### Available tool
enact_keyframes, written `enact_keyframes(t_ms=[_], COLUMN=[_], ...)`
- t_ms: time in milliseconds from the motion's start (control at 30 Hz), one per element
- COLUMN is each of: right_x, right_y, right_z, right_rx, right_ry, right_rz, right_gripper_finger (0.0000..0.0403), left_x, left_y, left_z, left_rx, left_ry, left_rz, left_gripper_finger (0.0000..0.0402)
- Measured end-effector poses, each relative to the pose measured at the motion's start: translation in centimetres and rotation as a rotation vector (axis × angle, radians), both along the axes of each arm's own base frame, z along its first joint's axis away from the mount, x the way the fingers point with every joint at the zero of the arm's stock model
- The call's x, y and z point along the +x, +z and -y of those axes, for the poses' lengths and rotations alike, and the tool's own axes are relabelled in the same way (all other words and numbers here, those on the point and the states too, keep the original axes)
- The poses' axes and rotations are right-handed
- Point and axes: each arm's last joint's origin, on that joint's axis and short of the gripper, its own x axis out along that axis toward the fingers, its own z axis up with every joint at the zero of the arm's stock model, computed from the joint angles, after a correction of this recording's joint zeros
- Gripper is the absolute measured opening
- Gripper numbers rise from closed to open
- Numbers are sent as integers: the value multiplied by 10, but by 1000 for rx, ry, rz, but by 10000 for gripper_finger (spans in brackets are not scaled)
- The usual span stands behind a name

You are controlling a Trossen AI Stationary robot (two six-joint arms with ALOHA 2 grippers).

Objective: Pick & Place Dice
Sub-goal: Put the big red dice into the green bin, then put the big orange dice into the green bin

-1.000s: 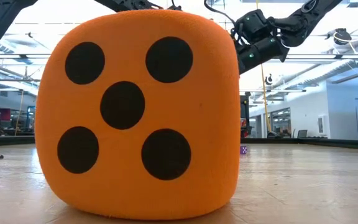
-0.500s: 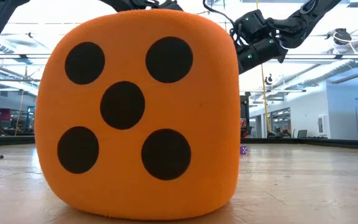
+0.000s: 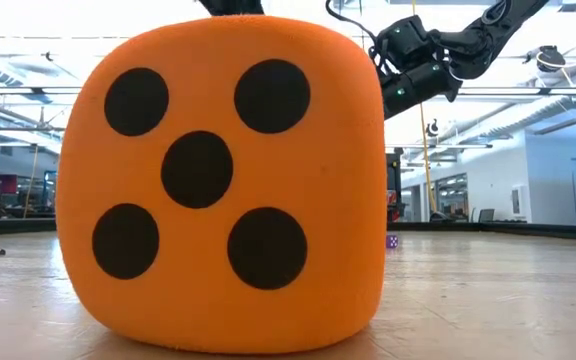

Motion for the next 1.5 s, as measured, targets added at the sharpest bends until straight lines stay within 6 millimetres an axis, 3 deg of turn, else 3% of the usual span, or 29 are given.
enact_keyframes(t_ms=[333, 600, 700, 1000, 1133, 1300, 1500], right_x=[2, -1, -2, -12, -29, -56, -90], right_y=[7, 21, 27, 47, 70, 99, 91], right_z=[-1, -9, -13, -19, -29, -45, -70], right_rx=[0, -30, -41, -14, 48, 179, 271], right_ry=[-4, 21, 34, 26, 90, 182, 227], right_rz=[68, 110, 133, 204, 282, 412, 433], right_gripper_finger=[0, 0, 0, 0, 0, 0, 0], left_x=[-62, -117, -137, -179, -185, -187, -186], left_y=[43, 39, 21, -56, -87, -125, -158], left_z=[77, 112, 118, 115, 115, 115, 117], left_rx=[151, 251, 236, 191, 152, 186, 230], left_ry=[114, 158, 91, -10, -48, -93, -192], left_rz=[38, 207, 276, 483, 579, 576, 542], left_gripper_finger=[317, 210, 159, 11, 12, 4, 5])
